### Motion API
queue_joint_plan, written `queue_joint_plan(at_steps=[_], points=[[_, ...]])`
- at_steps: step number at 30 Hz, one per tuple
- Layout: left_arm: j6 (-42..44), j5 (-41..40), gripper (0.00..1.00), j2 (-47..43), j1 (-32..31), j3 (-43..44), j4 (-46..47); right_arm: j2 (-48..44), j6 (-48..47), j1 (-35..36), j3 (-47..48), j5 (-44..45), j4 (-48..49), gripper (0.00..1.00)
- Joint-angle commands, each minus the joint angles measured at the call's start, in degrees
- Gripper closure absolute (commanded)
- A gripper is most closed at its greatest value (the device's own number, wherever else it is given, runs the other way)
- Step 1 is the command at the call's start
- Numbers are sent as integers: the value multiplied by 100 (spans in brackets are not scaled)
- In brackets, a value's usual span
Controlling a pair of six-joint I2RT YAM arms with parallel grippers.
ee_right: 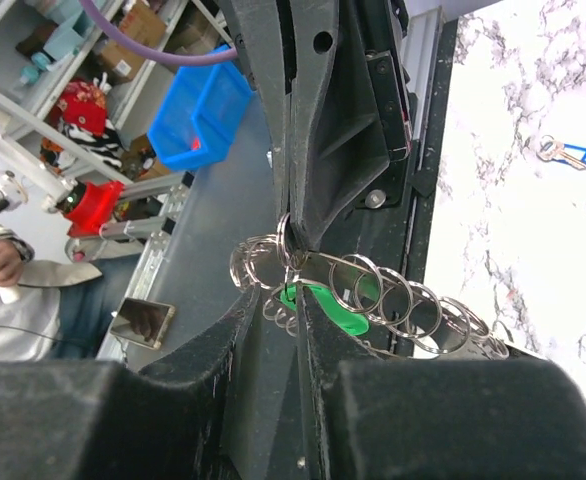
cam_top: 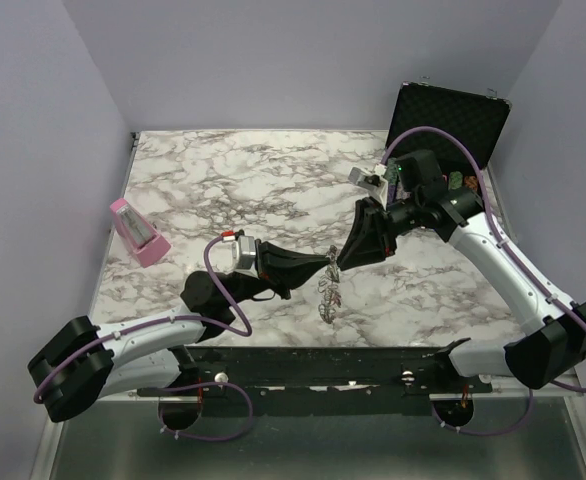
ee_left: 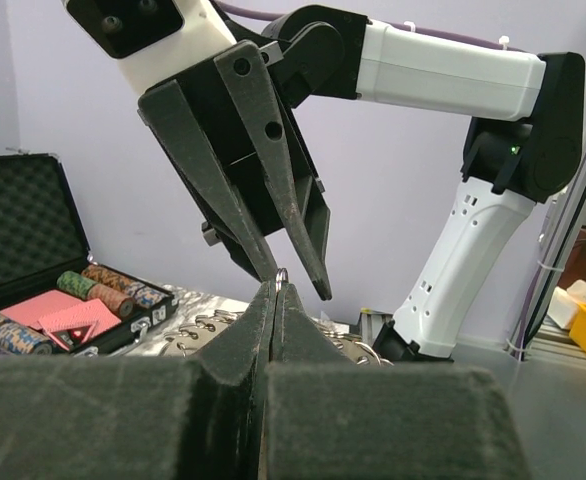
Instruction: Put the keys on the keyring
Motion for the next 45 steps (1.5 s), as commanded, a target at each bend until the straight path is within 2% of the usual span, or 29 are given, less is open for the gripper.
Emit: queue_joint_plan(at_steps=[1,5,8,12,18,30,34,39,40,45], points=[[-81,-197,100,14,-38,28,499,-145,401,-29,-121,-240,424,76],[-107,-214,100,58,-46,28,551,-163,769,-29,-262,-170,731,94],[-142,-249,100,75,-46,-16,735,-198,919,-29,-341,-30,907,99],[-230,-258,100,207,-46,-16,1104,-215,1375,-37,-508,-81,1284,100],[-362,-170,100,462,-46,19,1816,-259,2781,-29,-1052,-477,2602,100],[-353,-100,100,471,-46,151,1835,-391,3310,-37,-1387,-354,3237,96],[-310,-126,100,418,-46,29,1765,-409,3083,-134,-1168,-381,2966,85],[-178,-109,100,164,-46,-86,1282,-304,1687,-336,-413,-83,1438,69],[-134,-100,100,93,-46,-95,1168,-260,1180,-336,-220,92,965,66],[-90,-100,100,-57,-46,-139,982,-110,-89,-345,265,630,-93,60]])
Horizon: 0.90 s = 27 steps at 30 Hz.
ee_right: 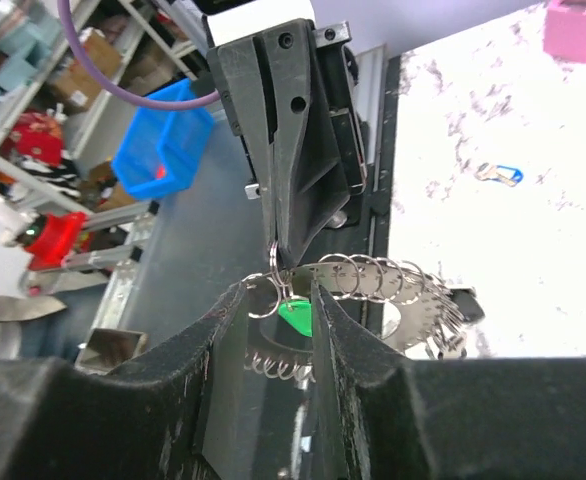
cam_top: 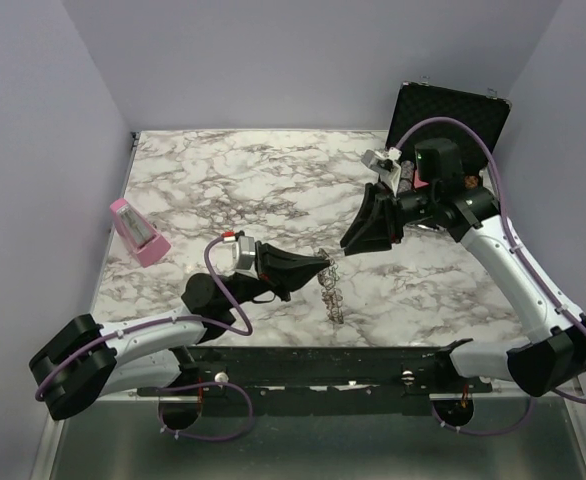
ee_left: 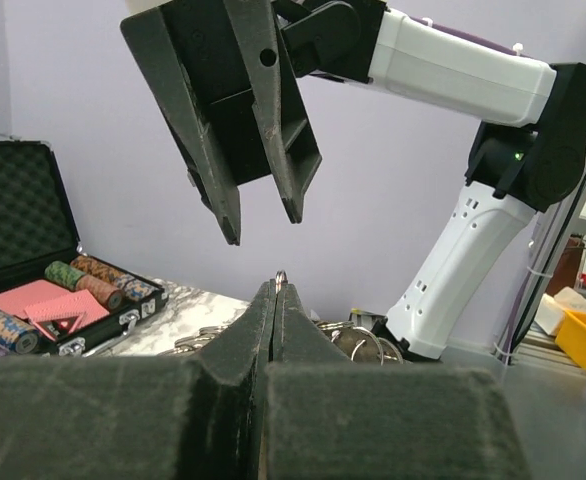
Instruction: Put the keys on the keyring
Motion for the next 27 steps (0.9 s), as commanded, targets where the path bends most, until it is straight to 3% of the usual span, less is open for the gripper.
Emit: queue_joint_plan(at_steps=[1,9,27], points=[[96,18,100,-170,-20,-25,783,172,-1513,-6,329,442,-1340,60],[-53,9,100,84,-20,124,924,216,-2464,117,364,415,-1868,60],[-150,-87,100,304,-38,247,1021,120,-2130,460,135,697,-1437,71]])
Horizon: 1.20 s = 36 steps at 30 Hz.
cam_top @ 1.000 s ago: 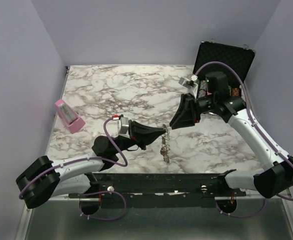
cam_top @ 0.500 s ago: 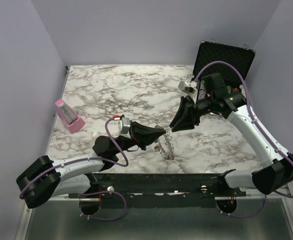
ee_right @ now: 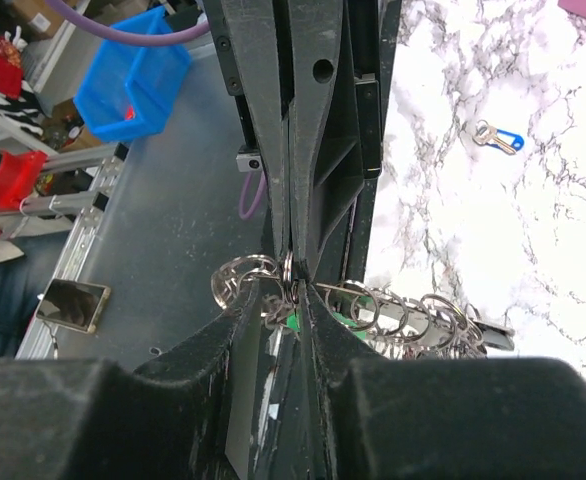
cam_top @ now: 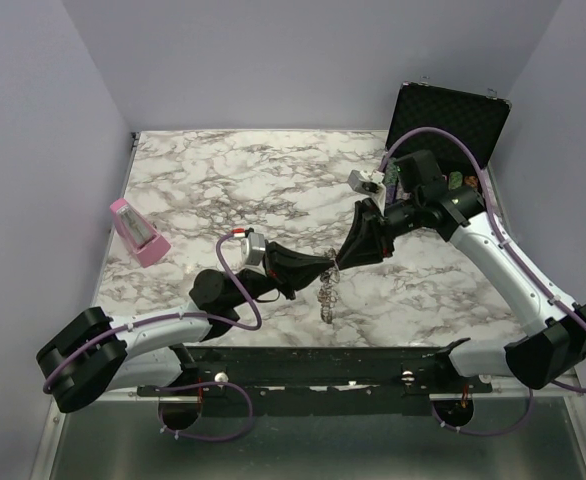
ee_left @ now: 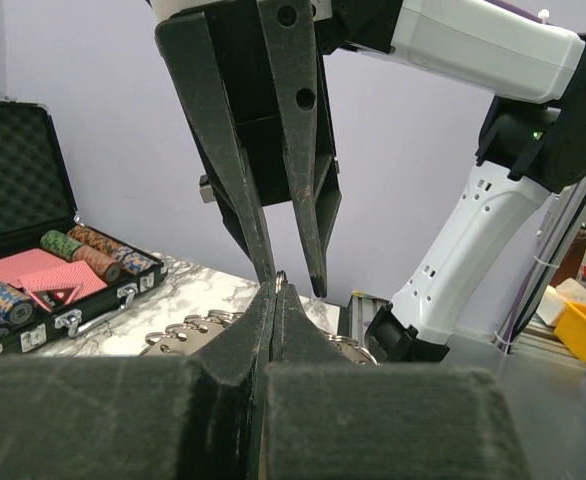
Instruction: Put the keys on the keyring
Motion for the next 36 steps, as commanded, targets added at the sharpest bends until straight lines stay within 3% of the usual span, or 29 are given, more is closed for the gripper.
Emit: queue_joint_plan(at_steps=[1,5,9,13,17,22,26,31,33,36], points=[[-72,-92,100,1,-38,212,1073,-106,45,70,-77,196,121,71],[-72,-109,100,1,-47,212,1099,-115,106,97,-112,240,174,81],[-72,-118,100,9,-73,221,1073,-123,80,97,-68,214,183,100],[-89,-171,100,27,-90,186,1056,-106,150,106,72,205,112,100],[-177,-250,100,18,-90,177,942,-62,-456,106,283,222,-344,100],[-204,-241,64,-218,-90,160,363,-27,-596,106,389,486,-503,99],[16,-285,56,-894,-90,229,-944,44,-938,106,556,933,-880,100],[665,-452,47,-1888,-90,721,-3826,210,-1632,106,925,1566,-1626,100],[886,-548,23,-2125,-99,967,-4663,272,-1888,106,1039,1734,-1969,99],[1132,-592,8,-2310,-82,986,-5000,255,-1994,106,1040,1884,-2050,100]])
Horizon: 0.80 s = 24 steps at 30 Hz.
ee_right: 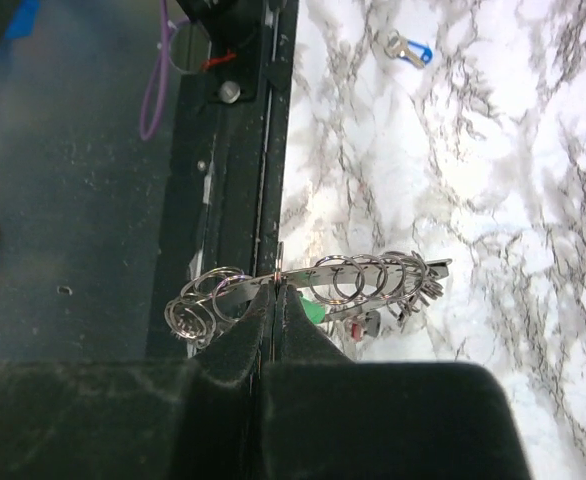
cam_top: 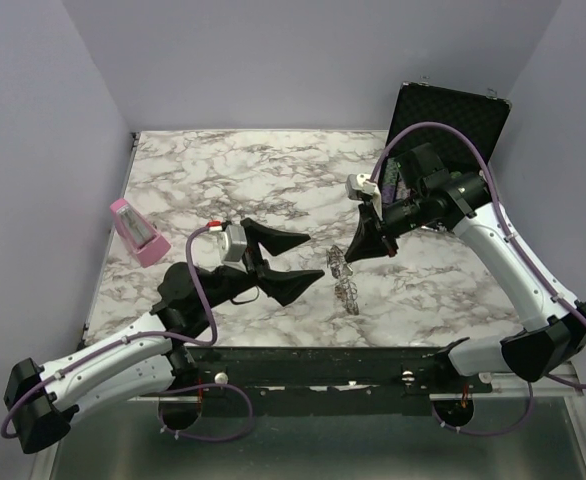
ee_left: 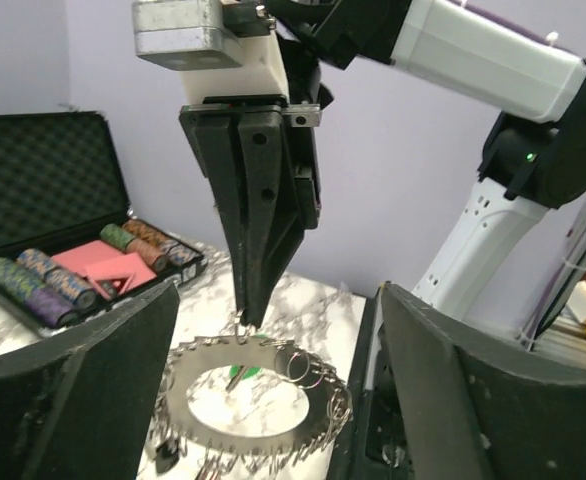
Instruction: Put the keys on the keyring
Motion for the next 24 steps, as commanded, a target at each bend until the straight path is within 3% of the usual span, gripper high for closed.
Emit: queue_joint_plan(at_steps=[1,2,9,24], points=[[606,-280,6,-302,-10,107,-1569,10,-490,23,157,424,-555,100],[606,-341,1,-337,-1,46,-1455,10,-490,31,130,450,-546,100],[62,-281,1,-277,280,-95,-1015,-43,-508,23,42,591,-546,100],[-686,133,1,-285,834,-43,-1515,36,-526,14,95,574,-572,100]])
